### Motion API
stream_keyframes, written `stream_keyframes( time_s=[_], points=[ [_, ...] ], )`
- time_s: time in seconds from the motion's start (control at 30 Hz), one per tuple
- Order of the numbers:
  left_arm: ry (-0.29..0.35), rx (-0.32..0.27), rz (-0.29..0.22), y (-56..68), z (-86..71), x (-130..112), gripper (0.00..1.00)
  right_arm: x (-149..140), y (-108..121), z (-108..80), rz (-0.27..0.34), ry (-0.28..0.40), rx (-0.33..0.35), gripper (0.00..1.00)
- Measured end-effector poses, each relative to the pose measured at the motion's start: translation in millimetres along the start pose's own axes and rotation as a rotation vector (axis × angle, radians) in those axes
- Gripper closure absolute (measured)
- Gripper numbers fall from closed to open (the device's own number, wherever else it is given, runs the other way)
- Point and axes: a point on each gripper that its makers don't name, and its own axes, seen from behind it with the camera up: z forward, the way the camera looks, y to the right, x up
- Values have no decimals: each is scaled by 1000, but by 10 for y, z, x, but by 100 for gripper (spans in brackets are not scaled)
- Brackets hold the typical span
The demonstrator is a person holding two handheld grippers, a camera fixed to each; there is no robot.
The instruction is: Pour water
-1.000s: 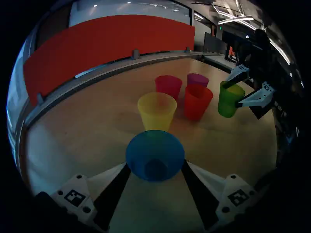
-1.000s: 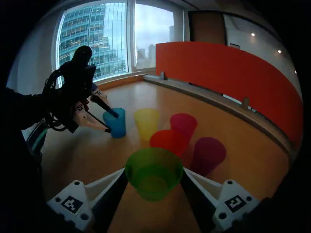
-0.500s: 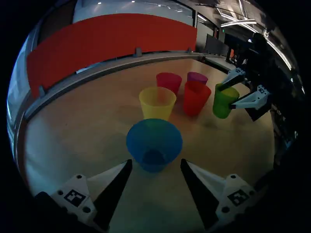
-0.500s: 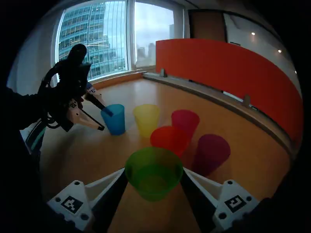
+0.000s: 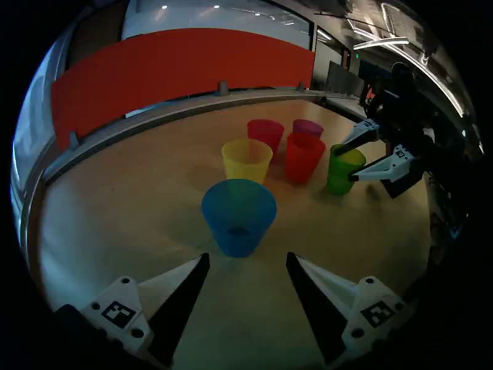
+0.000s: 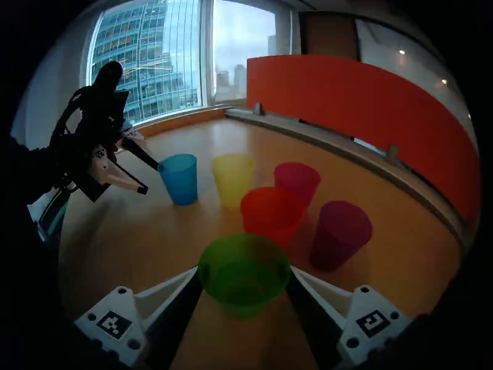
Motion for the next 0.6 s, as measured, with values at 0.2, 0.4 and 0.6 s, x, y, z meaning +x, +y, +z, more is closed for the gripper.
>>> stream_keyframes(
  time_s=[0.2, 0.4, 0.6],
  points=[
    [7, 0, 5, 33, -29, 4, 8, -21, -17, -3, -5, -2, -5, 9],
    [15, 3, 10, 47, -49, 19, 8, -56, -9, -25, -9, -8, -13, 9],
    [22, 6, 8, 56, -70, 21, 8, -67, -8, -34, -8, -8, -20, 8]
  ],
)
